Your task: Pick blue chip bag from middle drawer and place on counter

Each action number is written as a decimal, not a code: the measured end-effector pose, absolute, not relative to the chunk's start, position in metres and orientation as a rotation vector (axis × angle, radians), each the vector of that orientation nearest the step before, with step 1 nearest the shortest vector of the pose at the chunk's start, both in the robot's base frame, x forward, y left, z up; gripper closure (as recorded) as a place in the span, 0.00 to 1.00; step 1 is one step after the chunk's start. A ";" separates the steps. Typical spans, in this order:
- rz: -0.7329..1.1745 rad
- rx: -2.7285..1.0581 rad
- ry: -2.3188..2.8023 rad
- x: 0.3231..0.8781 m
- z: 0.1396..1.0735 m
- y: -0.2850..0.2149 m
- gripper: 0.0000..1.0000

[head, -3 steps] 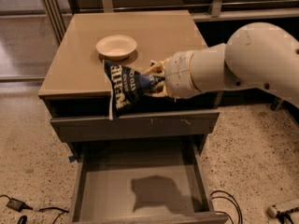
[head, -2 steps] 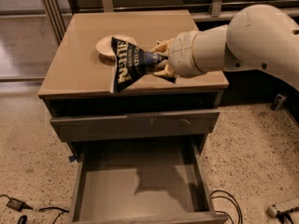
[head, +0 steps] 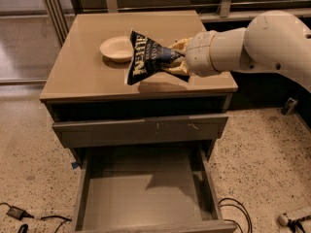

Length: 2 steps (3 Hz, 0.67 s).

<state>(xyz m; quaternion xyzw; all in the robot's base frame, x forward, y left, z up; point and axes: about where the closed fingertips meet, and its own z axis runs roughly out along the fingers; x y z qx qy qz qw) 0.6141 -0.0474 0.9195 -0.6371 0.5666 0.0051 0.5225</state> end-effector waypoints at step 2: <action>0.045 -1.446 1.411 0.664 0.919 -0.070 1.00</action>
Offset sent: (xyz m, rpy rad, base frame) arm 0.0905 -0.0508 -0.0037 0.1153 0.0720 -0.1122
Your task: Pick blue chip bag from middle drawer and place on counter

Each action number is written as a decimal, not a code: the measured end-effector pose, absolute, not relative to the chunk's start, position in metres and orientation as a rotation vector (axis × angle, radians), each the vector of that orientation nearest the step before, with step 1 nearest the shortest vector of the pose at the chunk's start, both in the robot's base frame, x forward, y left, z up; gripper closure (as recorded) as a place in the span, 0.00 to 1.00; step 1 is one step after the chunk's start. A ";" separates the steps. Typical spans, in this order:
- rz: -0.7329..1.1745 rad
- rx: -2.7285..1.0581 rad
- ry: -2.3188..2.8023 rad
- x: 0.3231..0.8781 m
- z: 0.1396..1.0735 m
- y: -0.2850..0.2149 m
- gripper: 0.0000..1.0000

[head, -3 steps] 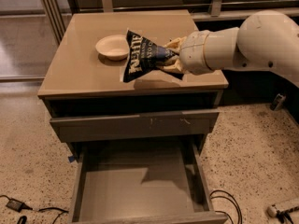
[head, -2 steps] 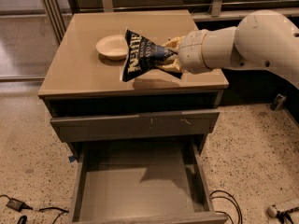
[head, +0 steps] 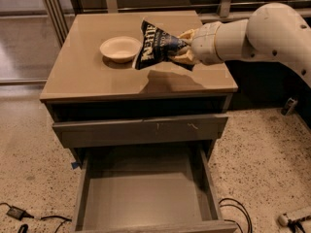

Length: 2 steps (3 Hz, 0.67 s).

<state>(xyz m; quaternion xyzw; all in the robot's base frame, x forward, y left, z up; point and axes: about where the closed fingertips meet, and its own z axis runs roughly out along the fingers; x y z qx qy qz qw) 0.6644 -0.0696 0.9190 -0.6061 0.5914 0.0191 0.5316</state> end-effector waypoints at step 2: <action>0.106 -1.419 1.520 0.700 0.903 -0.094 1.00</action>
Offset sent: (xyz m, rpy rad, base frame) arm 0.0452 -0.0388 -0.0236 0.0018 0.1552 -0.0636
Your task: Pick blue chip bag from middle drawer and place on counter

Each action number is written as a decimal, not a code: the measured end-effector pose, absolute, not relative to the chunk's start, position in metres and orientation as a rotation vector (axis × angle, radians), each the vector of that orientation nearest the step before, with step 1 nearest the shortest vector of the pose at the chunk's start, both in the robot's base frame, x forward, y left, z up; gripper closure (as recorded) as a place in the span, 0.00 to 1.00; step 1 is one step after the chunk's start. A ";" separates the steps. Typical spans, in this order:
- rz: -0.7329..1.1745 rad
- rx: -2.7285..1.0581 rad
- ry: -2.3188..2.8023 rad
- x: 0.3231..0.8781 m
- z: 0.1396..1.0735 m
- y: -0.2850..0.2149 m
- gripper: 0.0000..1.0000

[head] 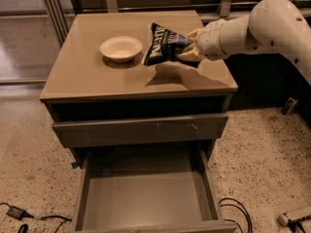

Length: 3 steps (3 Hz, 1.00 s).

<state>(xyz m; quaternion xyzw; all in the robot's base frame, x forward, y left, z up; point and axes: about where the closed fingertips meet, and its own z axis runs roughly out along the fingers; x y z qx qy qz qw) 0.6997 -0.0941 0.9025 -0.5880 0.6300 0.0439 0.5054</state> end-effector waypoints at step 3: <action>0.110 -1.511 1.686 0.713 0.849 -0.103 1.00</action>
Offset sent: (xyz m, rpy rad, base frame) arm 0.0165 -0.0156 -0.0557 -0.1384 0.1612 -0.0375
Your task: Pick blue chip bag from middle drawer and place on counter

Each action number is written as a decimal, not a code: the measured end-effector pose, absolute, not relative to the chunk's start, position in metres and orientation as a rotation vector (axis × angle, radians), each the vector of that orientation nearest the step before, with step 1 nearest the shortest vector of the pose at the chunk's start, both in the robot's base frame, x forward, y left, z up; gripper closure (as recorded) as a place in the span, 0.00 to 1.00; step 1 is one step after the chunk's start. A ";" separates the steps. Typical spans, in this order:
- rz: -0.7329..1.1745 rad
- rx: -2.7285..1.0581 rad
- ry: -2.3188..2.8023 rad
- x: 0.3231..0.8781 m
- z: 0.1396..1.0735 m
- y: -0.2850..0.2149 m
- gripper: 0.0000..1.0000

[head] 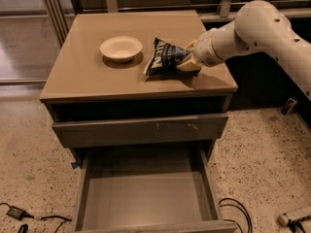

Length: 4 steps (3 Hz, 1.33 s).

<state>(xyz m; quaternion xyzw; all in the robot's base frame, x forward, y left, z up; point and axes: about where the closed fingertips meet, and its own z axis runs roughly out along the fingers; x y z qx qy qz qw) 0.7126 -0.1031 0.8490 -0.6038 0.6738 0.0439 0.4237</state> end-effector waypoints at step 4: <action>0.111 -1.512 1.689 0.713 0.848 -0.103 0.06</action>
Offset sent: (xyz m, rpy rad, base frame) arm 0.0001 -0.0003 -0.0010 -0.0013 0.0025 -0.0006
